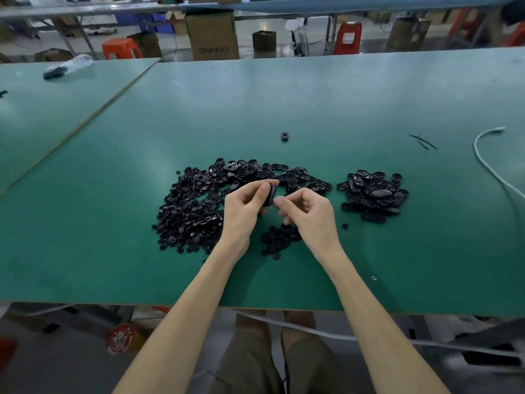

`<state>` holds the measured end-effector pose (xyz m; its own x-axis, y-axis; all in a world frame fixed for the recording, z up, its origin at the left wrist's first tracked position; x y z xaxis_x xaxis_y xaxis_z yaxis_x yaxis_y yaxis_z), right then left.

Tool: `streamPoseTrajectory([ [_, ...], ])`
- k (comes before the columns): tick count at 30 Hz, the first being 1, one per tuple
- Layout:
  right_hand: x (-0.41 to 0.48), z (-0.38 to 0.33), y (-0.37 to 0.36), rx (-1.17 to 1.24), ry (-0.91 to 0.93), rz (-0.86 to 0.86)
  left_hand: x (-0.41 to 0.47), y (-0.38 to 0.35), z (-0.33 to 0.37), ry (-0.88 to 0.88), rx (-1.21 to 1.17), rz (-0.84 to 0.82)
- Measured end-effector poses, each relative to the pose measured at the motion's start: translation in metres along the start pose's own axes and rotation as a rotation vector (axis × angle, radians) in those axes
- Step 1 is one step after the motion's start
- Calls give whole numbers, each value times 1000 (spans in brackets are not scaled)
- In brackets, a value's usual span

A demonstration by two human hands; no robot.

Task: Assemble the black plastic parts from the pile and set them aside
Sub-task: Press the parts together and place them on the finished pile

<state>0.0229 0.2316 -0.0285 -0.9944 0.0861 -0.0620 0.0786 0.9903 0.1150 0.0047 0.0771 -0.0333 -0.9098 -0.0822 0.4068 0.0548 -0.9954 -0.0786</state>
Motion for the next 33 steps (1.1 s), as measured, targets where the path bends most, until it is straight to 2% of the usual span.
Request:
streamPoseTrajectory([
  [6, 0, 0, 1, 32, 5, 40, -1, -4, 2, -18, 6, -66],
  [17, 2, 4, 3, 63, -17, 84, -1, -4, 3, -8, 33, -60],
  [33, 1, 2, 3, 104, -35, 79, 0, -6, 7, -13, -65, -126],
])
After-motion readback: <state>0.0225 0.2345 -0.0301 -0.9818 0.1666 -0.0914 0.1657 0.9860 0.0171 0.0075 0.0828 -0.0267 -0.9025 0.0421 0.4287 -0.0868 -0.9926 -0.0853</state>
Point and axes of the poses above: each hand's wrist, its own x-axis towards the middle knuckle, its own y-axis out of the back of the hand, z = x × y, the point moved 2 cm from there along x, towards the middle knuckle, and after that the axes turned 14 degrees about -y, right-handed, at the moved point
